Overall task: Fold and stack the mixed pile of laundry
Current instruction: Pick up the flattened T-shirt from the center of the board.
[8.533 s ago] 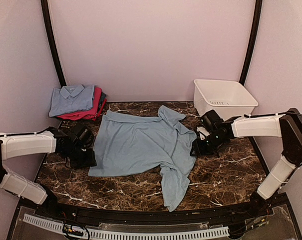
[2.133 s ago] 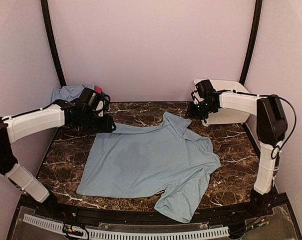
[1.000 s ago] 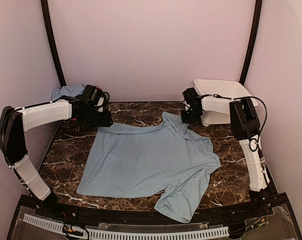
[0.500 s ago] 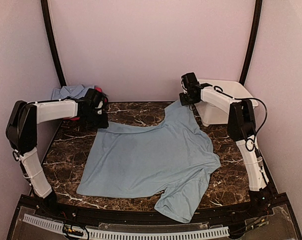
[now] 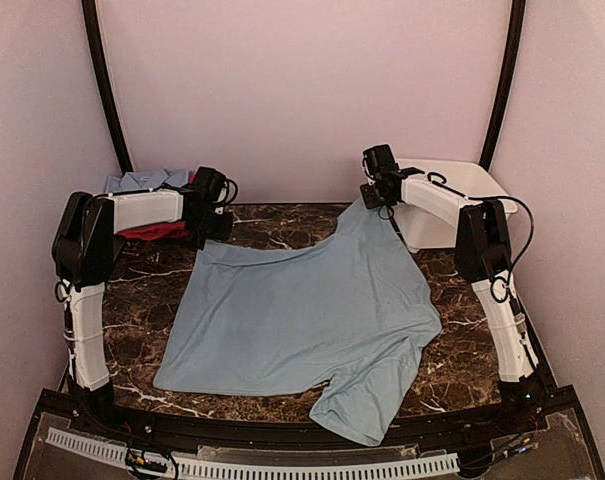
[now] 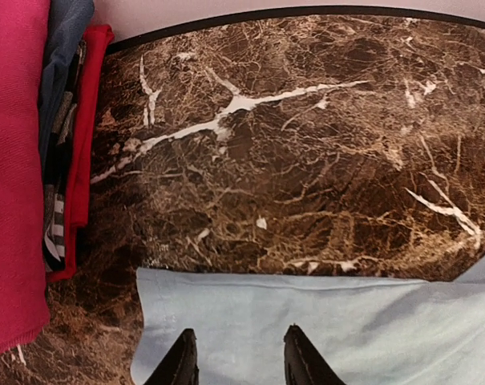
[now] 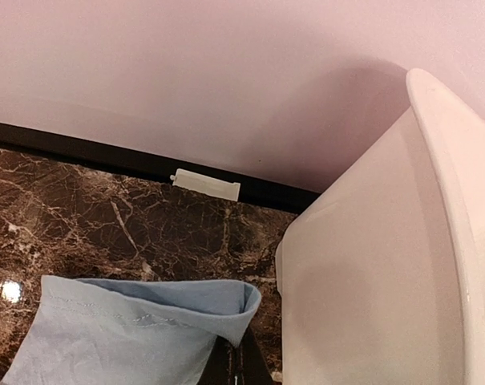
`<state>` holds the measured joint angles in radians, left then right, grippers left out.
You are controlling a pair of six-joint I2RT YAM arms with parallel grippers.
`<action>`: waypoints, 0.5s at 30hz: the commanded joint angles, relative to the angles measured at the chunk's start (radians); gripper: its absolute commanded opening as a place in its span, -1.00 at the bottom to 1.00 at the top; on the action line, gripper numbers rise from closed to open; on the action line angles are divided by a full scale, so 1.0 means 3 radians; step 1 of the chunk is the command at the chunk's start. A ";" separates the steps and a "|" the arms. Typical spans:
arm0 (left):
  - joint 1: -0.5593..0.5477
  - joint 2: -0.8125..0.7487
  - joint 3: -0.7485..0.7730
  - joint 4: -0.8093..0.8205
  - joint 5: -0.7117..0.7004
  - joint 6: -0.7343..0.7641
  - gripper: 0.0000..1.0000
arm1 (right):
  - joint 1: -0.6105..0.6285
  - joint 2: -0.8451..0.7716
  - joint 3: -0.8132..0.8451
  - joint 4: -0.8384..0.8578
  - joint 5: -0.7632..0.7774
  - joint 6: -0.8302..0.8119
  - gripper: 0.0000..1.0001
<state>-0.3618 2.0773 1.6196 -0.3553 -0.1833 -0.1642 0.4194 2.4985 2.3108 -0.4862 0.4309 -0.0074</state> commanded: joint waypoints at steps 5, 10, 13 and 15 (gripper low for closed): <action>0.0155 0.0441 0.0469 -0.0189 -0.0367 0.0236 -0.15 | 0.0028 -0.0062 -0.0141 0.0243 0.0131 -0.0053 -1.00; 0.0257 0.0648 0.0723 -0.0306 -0.0343 0.0216 -0.12 | 0.0026 -0.0060 -0.0141 0.0250 0.0133 -0.0072 -1.00; 0.0265 0.0783 0.0857 -0.0443 -0.0411 0.0299 -0.07 | 0.0026 -0.0061 -0.0153 0.0259 0.0140 -0.0085 -1.00; 0.0270 0.0842 0.0953 -0.0555 -0.0438 0.0318 -0.06 | 0.0027 -0.0061 -0.0153 0.0265 0.0145 -0.0095 -1.00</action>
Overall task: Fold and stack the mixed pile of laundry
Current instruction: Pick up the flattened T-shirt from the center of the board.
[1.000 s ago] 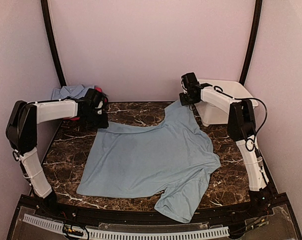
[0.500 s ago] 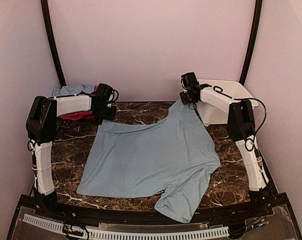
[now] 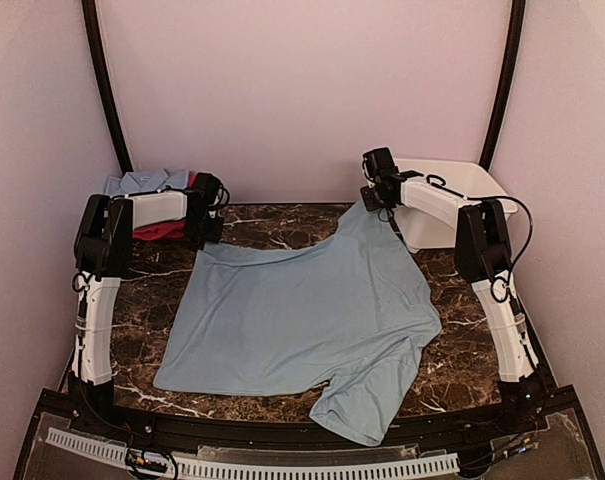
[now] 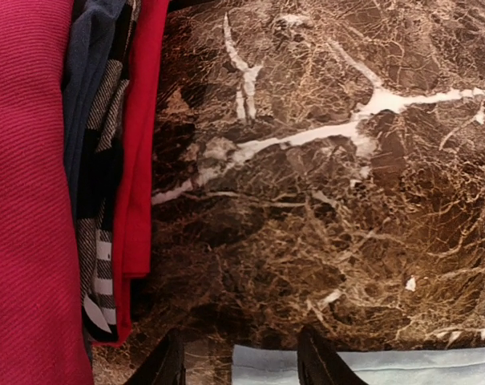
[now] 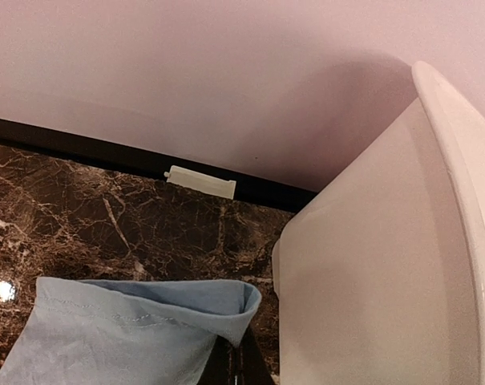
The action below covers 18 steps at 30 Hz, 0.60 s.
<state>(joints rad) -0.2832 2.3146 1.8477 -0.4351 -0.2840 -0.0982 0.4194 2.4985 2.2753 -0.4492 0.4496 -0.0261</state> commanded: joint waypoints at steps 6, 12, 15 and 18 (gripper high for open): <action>0.0014 0.0106 0.0234 -0.0458 0.0099 0.0142 -0.07 | 0.0023 -0.0075 -0.0041 0.0154 0.0092 -0.0046 -1.00; 0.0041 0.0172 0.0268 -0.0572 0.0210 0.0179 -0.16 | 0.0023 -0.0101 -0.0059 0.0163 0.0081 -0.0041 -1.00; 0.0067 0.0251 0.0344 -0.0626 0.0366 0.0199 -0.42 | 0.0023 -0.0103 -0.0048 0.0159 0.0080 -0.0041 -1.00; 0.0087 0.0263 0.0444 -0.0605 0.0341 0.0185 -0.72 | 0.0022 -0.0122 -0.0062 0.0178 0.0086 -0.0067 -1.00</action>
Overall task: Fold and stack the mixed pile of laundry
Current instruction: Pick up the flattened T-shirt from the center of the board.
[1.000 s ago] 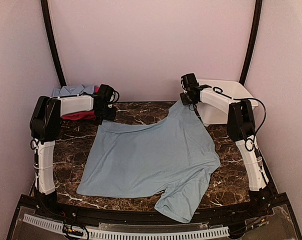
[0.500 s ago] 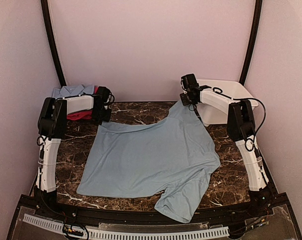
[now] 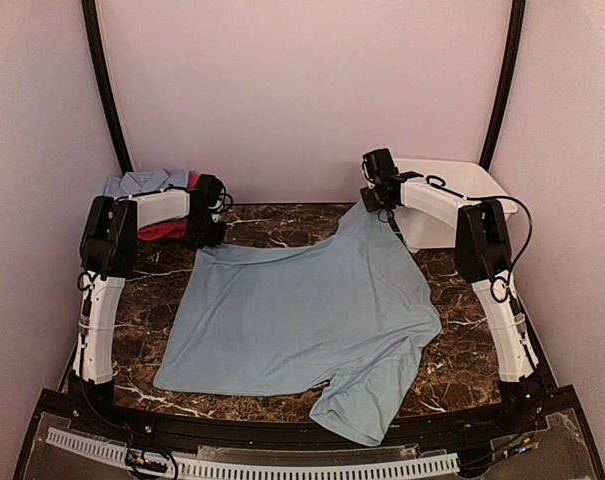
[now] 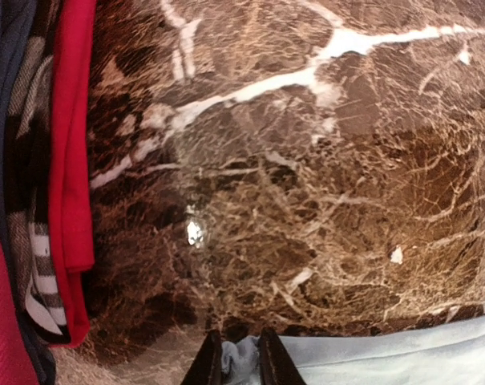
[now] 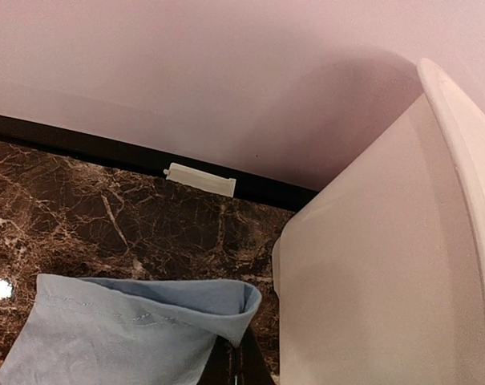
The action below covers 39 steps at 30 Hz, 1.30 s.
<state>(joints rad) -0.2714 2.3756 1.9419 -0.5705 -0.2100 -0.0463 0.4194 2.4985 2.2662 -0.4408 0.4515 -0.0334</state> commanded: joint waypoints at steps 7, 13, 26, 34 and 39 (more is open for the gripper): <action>0.0091 -0.0021 0.0357 0.0085 -0.0294 -0.0012 -1.00 | 0.0015 -0.0141 0.0004 0.0239 0.0165 -0.0165 -1.00; 0.0117 -0.0088 0.0285 0.0421 -0.0377 0.0112 -1.00 | -0.0002 -0.0152 -0.0002 0.0267 0.0174 -0.0193 -1.00; 0.0117 -0.0231 0.0038 0.0456 -0.0154 0.0180 -1.00 | 0.0045 -0.0537 -0.0370 0.0346 -0.0206 -0.0201 -1.00; 0.0116 -0.0601 -0.0297 0.0591 0.0087 0.0312 -1.00 | 0.0118 -0.0902 -0.0722 0.0279 -0.0373 -0.0142 -1.00; 0.0117 -0.0923 -0.0752 0.0724 0.0288 0.0366 -1.00 | 0.0214 -0.1298 -0.1244 0.0275 -0.0416 0.0024 -1.00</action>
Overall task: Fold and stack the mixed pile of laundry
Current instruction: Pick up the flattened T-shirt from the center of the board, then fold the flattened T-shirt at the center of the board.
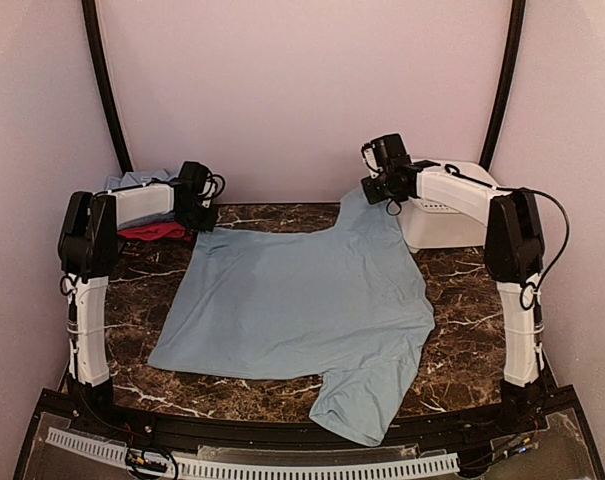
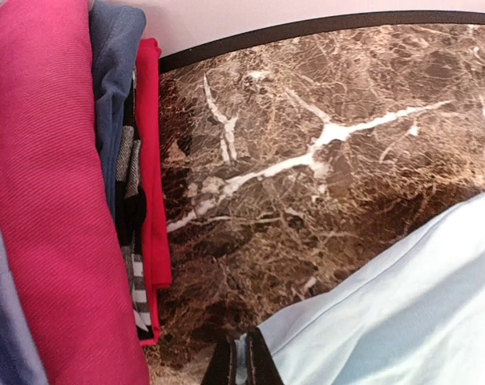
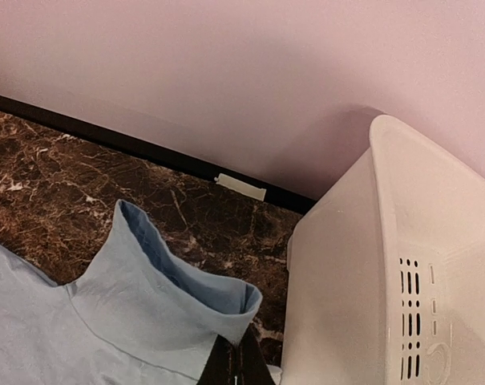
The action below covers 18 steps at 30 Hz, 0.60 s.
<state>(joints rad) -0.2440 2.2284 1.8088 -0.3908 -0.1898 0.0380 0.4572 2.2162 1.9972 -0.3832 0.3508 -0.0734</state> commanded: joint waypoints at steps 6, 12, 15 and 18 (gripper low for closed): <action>0.0017 -0.0951 -0.1021 0.0417 0.0304 0.0213 -1.00 | 0.0237 -0.0897 -0.1068 0.0150 -0.0086 0.0433 -1.00; 0.0016 -0.1478 -0.1622 0.0458 0.0214 0.0327 -1.00 | 0.0340 -0.1431 -0.1792 0.0193 -0.0139 0.0681 -1.00; 0.0012 -0.1692 -0.1976 0.0487 0.0196 0.0412 -0.99 | 0.0360 -0.1688 -0.2101 0.0164 -0.0233 0.0815 -1.00; -0.0019 -0.1875 -0.2171 0.0457 0.0146 0.0550 -0.95 | 0.0378 -0.1956 -0.2466 0.0199 -0.0335 0.0874 -1.00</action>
<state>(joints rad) -0.2443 1.7596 1.2247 -0.2565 -0.1207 0.1394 0.5610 1.7317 1.3632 -0.3565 0.2932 0.1265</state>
